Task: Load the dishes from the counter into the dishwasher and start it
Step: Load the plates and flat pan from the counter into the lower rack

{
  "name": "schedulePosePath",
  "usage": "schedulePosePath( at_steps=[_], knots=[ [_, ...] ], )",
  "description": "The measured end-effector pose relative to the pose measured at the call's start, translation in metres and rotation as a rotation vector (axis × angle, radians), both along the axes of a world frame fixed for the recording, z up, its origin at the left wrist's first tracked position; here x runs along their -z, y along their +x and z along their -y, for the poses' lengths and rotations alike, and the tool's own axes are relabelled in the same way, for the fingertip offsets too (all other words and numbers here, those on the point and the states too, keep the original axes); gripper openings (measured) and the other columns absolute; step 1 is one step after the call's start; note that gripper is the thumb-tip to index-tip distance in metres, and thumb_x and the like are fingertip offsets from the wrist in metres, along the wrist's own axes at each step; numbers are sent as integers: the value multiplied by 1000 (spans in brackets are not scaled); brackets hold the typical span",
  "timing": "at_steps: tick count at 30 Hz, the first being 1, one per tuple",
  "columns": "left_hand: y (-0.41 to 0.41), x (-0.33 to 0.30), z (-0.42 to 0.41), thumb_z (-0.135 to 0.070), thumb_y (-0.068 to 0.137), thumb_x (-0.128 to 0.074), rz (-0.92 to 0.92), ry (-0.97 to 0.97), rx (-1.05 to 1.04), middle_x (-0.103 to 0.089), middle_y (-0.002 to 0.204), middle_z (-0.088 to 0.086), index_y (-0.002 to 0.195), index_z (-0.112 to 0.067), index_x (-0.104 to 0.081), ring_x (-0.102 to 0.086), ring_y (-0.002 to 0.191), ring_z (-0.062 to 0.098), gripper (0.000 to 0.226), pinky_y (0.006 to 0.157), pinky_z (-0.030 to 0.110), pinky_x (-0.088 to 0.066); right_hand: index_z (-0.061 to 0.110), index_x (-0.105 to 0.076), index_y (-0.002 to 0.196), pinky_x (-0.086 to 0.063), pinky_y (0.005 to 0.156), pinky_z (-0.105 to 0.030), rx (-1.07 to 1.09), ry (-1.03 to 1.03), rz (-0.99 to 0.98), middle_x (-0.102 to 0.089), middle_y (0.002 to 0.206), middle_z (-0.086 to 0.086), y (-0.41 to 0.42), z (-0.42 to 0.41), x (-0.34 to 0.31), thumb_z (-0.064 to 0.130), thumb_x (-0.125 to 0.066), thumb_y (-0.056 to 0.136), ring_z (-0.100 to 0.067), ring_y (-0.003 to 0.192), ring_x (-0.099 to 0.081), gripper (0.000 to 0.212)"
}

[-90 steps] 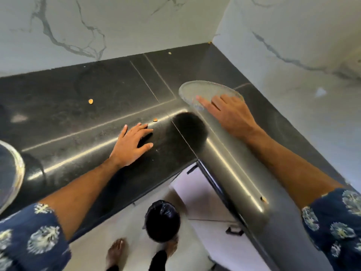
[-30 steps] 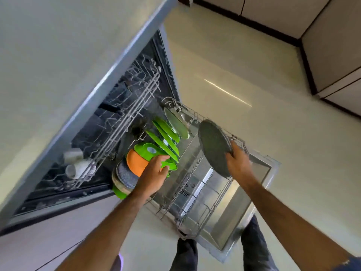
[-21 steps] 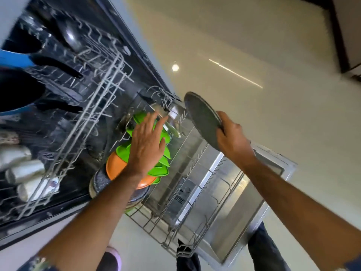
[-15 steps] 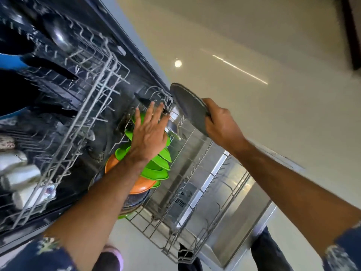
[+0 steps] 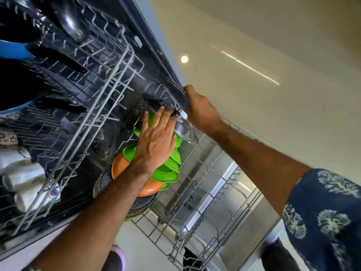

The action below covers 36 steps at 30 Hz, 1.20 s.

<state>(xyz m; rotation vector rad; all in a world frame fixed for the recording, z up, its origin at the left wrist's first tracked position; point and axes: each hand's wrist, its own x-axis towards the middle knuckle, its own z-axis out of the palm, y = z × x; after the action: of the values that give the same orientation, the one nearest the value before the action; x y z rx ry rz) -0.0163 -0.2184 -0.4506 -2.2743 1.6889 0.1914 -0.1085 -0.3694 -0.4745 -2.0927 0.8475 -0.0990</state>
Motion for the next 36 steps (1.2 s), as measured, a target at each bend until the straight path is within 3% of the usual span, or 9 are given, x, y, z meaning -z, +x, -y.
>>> schedulePosePath(
  at_steps=[5,10,13,19,22,27,32,36],
  knots=[
    [0,-2,-3,-38,95,-46,-28,-30,47,-35,158,7,149,-15,-38,-20,151,27,59,119,59,-19,17,-39,135,-42,57,-35,-31,-31,46,-65,94,-18,-16,-2,5,0,-48,91,-31,69,-54,48],
    [-1,-2,-5,-38,95,-45,-31,-16,49,-31,161,8,150,-13,-37,-16,153,27,61,120,59,-19,5,-39,132,-37,67,-33,-135,22,12,-61,111,-23,-6,-6,19,1,-50,92,-32,82,-58,41],
    [-1,-2,-6,-38,95,-44,-28,-4,58,-28,162,9,152,-13,-35,-14,153,28,63,120,59,-18,6,-37,128,-39,62,-36,-141,-2,-47,-62,102,-21,13,2,29,2,-50,94,-31,78,-58,37],
    [-8,-5,-13,-38,96,-47,-19,-7,59,-16,166,10,155,-13,-28,-10,154,28,67,121,59,-15,13,-34,129,-51,73,-45,-185,-64,-237,-56,110,-15,25,20,27,25,-46,98,-33,90,-57,35],
    [-14,-9,-18,-39,94,-48,-8,-16,55,-5,168,11,157,-13,-21,-3,155,29,73,121,60,-13,12,-35,123,-53,79,-48,-208,16,-342,-59,105,-17,10,25,27,22,-49,93,-36,91,-59,34],
    [-28,-12,-31,-38,93,-51,-11,-26,-9,12,167,11,160,-14,0,7,154,31,88,121,59,-11,8,-41,128,-51,87,-50,-247,42,-345,-58,121,-19,-26,26,26,19,-54,93,-36,103,-58,39],
    [-58,-20,-45,-34,93,-54,-41,6,-84,11,167,12,160,-13,3,3,154,31,90,121,59,-14,22,-41,134,-55,86,-49,-208,81,-267,-57,125,-9,-54,27,7,53,-57,89,-29,101,-61,57],
    [-90,-43,-59,-40,94,-55,-65,75,-188,10,166,13,158,-14,5,0,154,32,92,122,58,-12,18,-22,152,-49,95,-42,-323,-87,-301,-39,147,-11,-93,19,-35,22,-52,96,-31,123,-48,64]
  ],
)
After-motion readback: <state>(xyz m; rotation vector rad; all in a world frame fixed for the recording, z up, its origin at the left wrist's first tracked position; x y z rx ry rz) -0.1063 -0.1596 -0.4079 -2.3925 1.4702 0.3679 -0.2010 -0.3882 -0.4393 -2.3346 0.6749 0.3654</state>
